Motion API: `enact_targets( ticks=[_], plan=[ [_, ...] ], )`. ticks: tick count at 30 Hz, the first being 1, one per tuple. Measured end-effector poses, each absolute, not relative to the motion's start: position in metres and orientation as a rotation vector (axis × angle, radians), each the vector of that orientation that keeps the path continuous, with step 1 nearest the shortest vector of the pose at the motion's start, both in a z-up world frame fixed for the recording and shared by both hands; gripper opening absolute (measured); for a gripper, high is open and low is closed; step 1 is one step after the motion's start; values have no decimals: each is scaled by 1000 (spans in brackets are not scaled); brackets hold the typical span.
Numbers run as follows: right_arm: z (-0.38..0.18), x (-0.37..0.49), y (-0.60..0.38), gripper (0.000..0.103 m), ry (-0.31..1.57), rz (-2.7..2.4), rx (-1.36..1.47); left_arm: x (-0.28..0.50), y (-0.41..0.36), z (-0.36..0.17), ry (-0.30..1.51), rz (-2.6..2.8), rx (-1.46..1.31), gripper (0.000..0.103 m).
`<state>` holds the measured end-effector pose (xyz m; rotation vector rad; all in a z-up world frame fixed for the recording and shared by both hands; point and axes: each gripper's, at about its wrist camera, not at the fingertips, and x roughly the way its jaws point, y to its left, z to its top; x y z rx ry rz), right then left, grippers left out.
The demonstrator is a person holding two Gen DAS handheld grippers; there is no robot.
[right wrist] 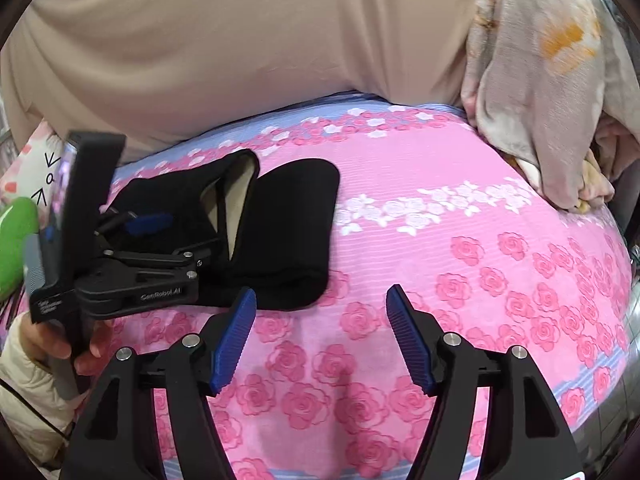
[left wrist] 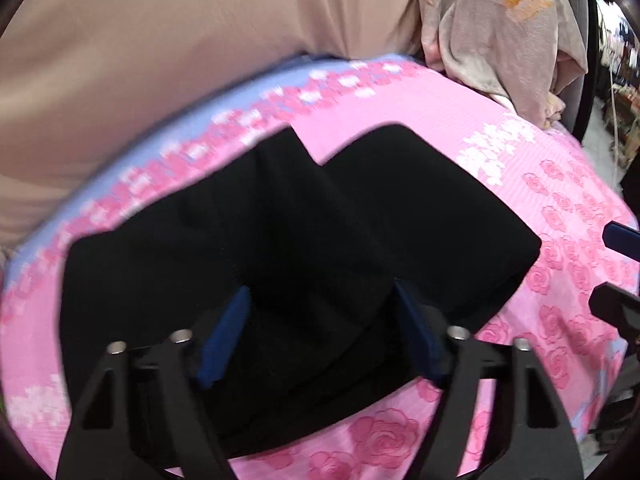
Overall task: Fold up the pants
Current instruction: 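Fold the pants over with the left tool and release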
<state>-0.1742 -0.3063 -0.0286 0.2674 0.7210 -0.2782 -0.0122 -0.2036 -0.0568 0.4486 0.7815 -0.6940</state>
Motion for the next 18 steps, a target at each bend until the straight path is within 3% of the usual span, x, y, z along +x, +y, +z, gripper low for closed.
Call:
enact_targets(
  ticks=[2, 3, 7, 10, 12, 14, 18],
  plan=[
    [-30, -176, -310, 66, 716, -279, 276, -20, -199, -52, 791, -759, 435, 45],
    [-31, -176, -311, 66, 714, -279, 279, -23, -197, -49, 797, -782, 429, 44],
    [-32, -179, -315, 67, 704, -275, 294, -36, -194, -48, 806, -855, 432, 69],
    [-34, -179, -315, 66, 705, -271, 300, -43, -204, -55, 772, -833, 499, 76],
    [-35, -180, -315, 66, 706, -267, 303, -44, -209, -59, 771, -815, 519, 76],
    [-36, -181, -316, 66, 704, -267, 304, -41, -212, -62, 755, -782, 532, 60],
    [-37, -184, -318, 66, 702, -267, 316, -28, -201, -53, 811, -837, 427, 55]
  ],
)
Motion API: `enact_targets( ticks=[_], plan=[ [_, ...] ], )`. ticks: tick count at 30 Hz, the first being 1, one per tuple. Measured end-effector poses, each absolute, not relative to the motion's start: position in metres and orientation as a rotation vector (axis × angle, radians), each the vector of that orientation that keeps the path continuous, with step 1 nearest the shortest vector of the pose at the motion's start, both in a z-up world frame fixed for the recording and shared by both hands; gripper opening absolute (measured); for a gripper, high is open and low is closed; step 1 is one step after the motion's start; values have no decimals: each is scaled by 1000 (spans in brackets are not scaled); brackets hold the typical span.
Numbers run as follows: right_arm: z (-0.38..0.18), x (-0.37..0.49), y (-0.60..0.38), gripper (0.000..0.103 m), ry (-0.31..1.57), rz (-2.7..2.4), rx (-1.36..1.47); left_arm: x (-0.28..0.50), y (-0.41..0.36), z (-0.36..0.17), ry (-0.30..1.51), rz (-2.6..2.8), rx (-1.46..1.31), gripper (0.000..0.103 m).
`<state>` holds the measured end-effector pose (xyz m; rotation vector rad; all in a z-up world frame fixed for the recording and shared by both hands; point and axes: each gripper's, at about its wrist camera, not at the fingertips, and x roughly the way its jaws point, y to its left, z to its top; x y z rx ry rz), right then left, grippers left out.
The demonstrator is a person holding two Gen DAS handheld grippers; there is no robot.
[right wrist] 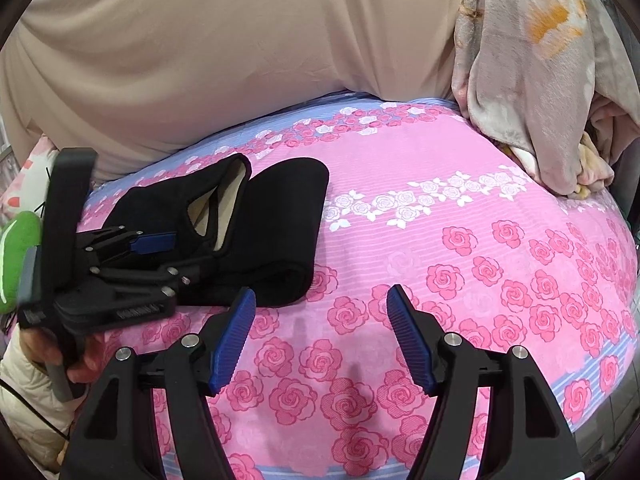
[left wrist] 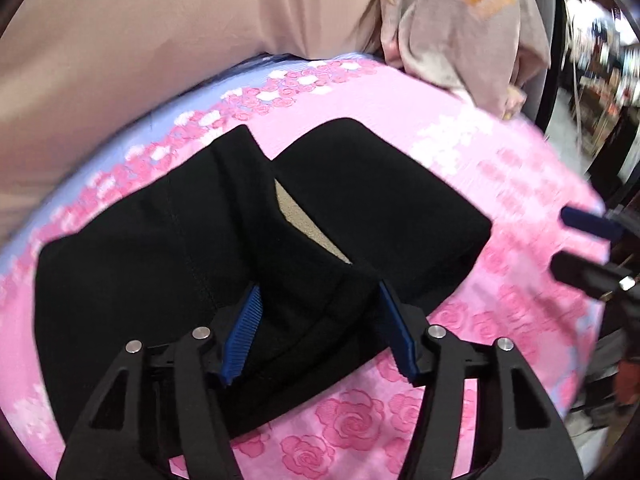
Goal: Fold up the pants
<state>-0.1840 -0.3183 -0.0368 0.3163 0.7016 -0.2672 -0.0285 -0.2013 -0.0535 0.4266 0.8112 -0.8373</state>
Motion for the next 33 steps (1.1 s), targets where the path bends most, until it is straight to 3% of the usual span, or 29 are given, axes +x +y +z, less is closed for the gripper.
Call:
enact_targets(
  ticks=[4, 8, 9, 11, 21, 33],
  plan=[
    [-37, -184, -320, 67, 698, -268, 320, -19, -195, -53, 837, -835, 377, 41],
    [-39, -182, -317, 67, 707, -259, 319, -18, -202, -57, 843, -820, 367, 46],
    [-38, -182, -316, 67, 709, -257, 316, -19, -203, -57, 833, -812, 371, 43],
    [-38, -180, -311, 67, 714, -260, 308, -15, -193, -49, 833, -794, 314, 16],
    [-29, -122, -248, 67, 744, -73, 170, 18, -41, 74, 658, -601, -9, 15],
    [-74, 3, -126, 71, 869, 161, -114, 41, 36, 90, 630, -443, -62, 15]
  ],
)
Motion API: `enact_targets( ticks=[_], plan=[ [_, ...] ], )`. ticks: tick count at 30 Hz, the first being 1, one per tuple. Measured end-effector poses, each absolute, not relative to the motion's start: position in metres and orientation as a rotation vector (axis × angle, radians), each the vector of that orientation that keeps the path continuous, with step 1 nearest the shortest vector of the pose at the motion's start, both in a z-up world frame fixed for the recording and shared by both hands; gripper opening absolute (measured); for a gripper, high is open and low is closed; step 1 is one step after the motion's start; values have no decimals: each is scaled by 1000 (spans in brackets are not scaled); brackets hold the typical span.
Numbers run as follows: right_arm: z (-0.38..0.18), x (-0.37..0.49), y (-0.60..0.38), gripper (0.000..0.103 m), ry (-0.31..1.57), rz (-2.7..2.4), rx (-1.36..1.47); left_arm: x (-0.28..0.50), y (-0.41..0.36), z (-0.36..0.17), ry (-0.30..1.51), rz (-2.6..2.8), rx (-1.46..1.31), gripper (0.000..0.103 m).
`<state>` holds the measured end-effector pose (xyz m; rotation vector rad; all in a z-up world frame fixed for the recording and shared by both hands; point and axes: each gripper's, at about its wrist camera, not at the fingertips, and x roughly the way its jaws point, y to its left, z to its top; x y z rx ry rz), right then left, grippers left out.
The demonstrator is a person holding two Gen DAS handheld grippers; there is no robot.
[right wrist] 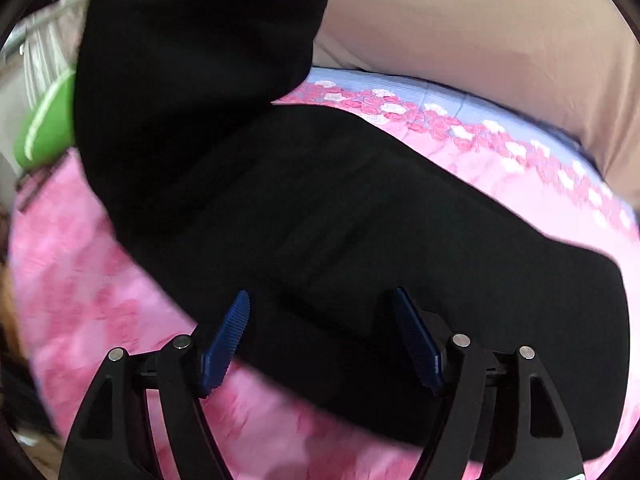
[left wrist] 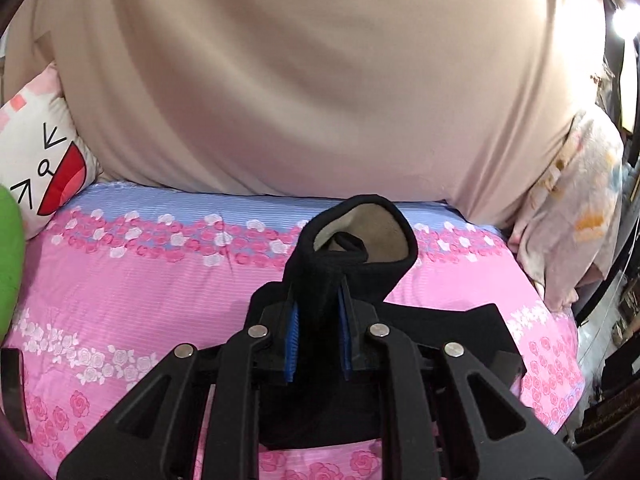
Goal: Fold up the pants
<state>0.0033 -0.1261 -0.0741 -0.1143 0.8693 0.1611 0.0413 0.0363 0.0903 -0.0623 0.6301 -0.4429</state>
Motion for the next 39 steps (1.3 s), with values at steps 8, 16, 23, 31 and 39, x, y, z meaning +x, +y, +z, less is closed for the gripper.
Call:
enact_targets(
  ticks=[8, 16, 23, 31, 39],
  plan=[
    [-49, 21, -163, 13, 830, 172, 101, 47, 57, 92, 622, -454, -87, 16],
    [-58, 51, -99, 21, 838, 289, 16, 45, 56, 98, 616, -455, -76, 16],
    [-36, -16, -149, 53, 728, 209, 63, 25, 4, 95, 635, -560, 15, 16],
    [-17, -131, -292, 63, 680, -184, 212, -12, -139, 25, 804, -822, 113, 30],
    [-18, -147, -322, 63, 657, -102, 369, -34, -131, -3, 849, -771, 142, 77]
  ],
)
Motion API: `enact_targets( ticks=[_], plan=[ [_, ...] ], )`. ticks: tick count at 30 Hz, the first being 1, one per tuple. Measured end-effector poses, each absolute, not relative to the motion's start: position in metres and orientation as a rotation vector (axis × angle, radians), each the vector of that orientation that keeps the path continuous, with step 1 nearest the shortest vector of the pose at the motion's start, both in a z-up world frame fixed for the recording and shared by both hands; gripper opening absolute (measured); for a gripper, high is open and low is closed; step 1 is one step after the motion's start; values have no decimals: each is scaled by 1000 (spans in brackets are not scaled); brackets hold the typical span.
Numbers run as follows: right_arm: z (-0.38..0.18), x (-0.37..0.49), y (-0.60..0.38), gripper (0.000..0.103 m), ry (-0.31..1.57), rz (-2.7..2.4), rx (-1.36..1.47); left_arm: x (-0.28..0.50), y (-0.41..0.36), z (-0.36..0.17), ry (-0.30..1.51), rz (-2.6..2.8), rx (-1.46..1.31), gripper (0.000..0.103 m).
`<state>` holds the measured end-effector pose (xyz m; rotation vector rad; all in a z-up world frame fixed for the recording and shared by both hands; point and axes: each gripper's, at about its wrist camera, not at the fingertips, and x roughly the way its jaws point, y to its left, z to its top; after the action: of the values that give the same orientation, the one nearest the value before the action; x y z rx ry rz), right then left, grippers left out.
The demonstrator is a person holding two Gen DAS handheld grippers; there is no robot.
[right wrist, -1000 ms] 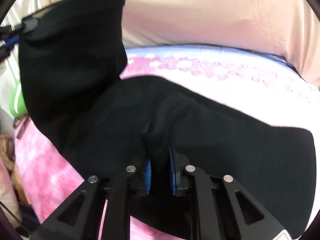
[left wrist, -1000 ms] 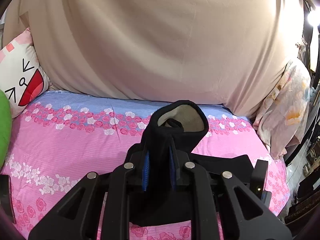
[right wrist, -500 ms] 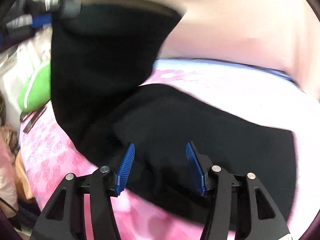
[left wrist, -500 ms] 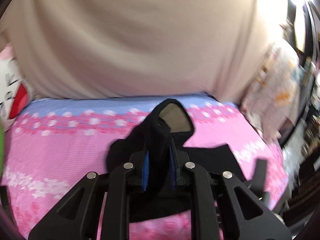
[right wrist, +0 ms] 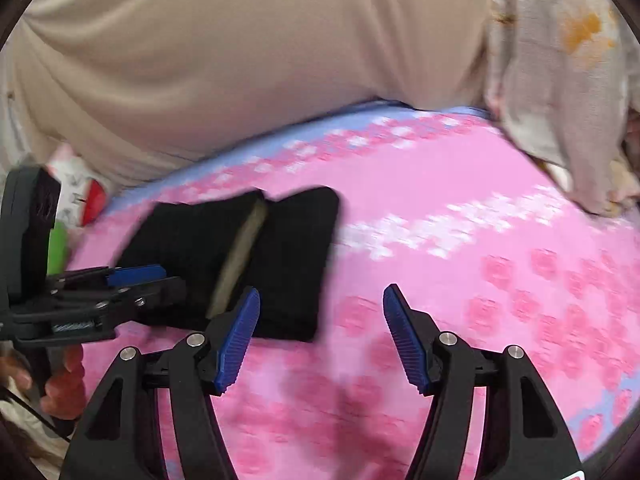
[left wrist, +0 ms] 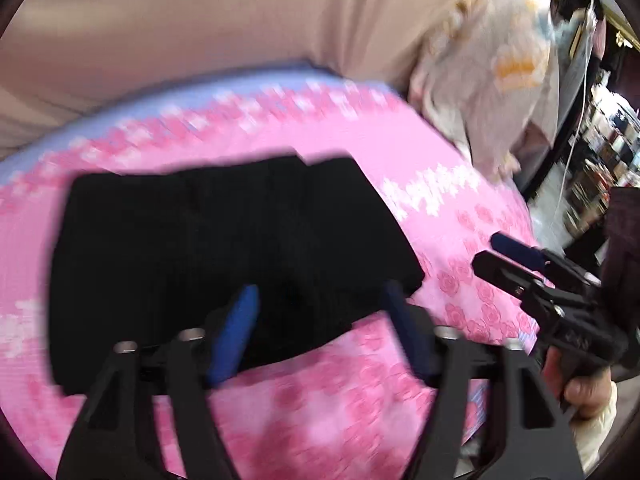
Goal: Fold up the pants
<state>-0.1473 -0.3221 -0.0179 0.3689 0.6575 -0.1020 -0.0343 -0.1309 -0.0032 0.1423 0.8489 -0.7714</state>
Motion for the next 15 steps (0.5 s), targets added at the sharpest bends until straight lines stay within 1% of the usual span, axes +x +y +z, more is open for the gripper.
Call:
enact_targets(
  ticks=[1, 2, 4, 6, 10, 12, 14, 15],
  plan=[
    [-16, -140, -321, 63, 648, -43, 399, -36, -108, 13, 784, -730, 120, 87],
    [-18, -134, -314, 64, 647, -1, 416, -35, -87, 27, 731, -676, 101, 89],
    [-19, -117, -300, 68, 666, 65, 427, -28, -53, 45, 667, -535, 98, 90],
    [-28, -91, -278, 68, 713, 109, 413, -18, -23, 53, 640, -411, 95, 91],
    [-60, -46, -257, 68, 810, 135, 450, 6, 34, 46, 664, -205, 66, 91],
    [-71, -39, -248, 67, 822, 106, 425, 10, 53, 38, 677, -150, 59, 91],
    [-73, -37, -238, 36, 809, 82, 376, 16, 65, 29, 696, -119, 49, 91],
    [-70, -36, -230, 18, 814, 106, 366, 19, 68, 25, 703, -116, 44, 91]
  ],
)
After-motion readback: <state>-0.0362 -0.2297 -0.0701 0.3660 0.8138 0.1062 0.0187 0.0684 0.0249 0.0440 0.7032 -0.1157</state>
